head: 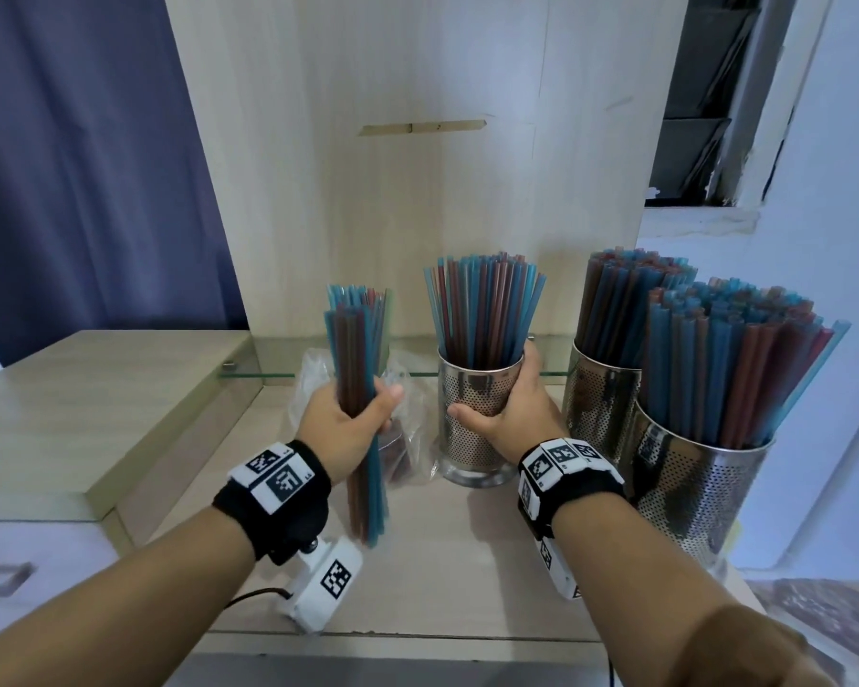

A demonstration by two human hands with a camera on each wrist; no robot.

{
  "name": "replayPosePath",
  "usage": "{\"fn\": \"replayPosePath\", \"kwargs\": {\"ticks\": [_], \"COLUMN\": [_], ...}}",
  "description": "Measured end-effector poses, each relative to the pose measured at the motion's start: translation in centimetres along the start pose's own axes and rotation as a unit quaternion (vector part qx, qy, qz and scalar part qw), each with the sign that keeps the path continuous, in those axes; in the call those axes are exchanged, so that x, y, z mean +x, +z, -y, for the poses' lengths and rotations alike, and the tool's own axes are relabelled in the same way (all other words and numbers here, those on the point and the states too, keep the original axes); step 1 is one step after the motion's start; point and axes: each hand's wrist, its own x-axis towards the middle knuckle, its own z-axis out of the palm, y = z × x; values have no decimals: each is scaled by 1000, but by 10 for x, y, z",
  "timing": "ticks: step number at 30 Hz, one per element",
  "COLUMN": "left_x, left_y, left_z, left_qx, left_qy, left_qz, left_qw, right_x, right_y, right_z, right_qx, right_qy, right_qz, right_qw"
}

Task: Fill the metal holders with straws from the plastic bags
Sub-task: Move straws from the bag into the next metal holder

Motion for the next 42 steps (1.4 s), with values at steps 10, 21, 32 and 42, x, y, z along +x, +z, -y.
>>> {"fn": "replayPosePath", "kwargs": {"ticks": [10, 21, 32, 42], "left_x": [40, 113, 104, 100], "left_y": [19, 56, 76, 84], "left_z": [-46, -124, -59, -42], "left_qx": [16, -143, 109, 60], "left_qy": [20, 2, 56, 14], "left_qz": [4, -131, -53, 70], "left_qw": [1000, 981, 991, 996], "right_x": [0, -1, -1, 0], "right_y": [-2, -2, -3, 0], "right_z": [2, 2, 4, -2], "right_qx": [-5, -8, 2, 6], "right_qy": [0, 1, -15, -16], "right_qz": [-2, 1, 5, 1], "right_qw": [1000, 1000, 1000, 1000]}}
